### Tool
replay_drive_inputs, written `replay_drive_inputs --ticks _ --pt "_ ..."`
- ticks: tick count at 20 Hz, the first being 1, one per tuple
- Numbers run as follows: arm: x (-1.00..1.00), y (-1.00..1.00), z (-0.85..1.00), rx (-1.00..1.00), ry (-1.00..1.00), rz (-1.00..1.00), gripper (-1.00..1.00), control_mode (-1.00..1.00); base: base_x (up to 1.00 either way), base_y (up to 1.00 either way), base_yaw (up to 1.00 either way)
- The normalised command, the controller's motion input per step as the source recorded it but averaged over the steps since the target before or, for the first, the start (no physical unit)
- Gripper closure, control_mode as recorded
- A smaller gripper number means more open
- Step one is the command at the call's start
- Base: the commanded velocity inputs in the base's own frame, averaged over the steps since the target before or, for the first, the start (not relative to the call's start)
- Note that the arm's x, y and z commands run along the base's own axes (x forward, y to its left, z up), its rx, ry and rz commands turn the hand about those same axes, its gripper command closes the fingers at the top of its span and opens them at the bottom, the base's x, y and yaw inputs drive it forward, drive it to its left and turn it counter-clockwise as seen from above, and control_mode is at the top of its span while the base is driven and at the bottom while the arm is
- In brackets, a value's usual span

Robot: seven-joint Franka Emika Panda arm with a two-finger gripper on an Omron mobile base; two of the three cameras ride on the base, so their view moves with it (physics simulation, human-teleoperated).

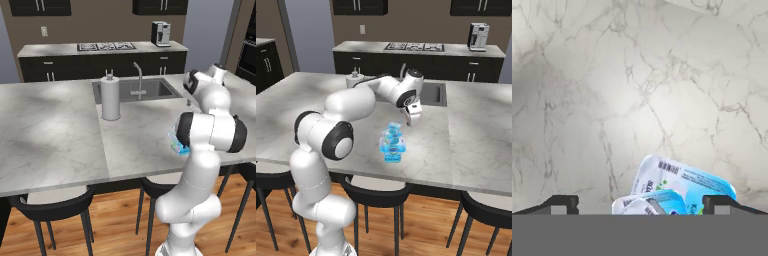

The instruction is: Stack the yogurt containers by placing the smaller containers on top of the larger containers.

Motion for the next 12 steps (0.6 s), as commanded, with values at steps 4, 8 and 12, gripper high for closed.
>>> replay_drive_inputs --ticks 4,8,12 --pt "-0.88 0.00 0.50 0.00 -0.02 0.00 -1.00 -1.00 0.00 0.00 0.00" --pt "-1.00 0.00 0.39 0.00 -0.09 0.00 -1.00 -1.00 0.00 0.00 0.00" --pt "-1.00 0.00 0.34 0.00 -0.14 0.04 -1.00 -1.00 0.00 0.00 0.00"
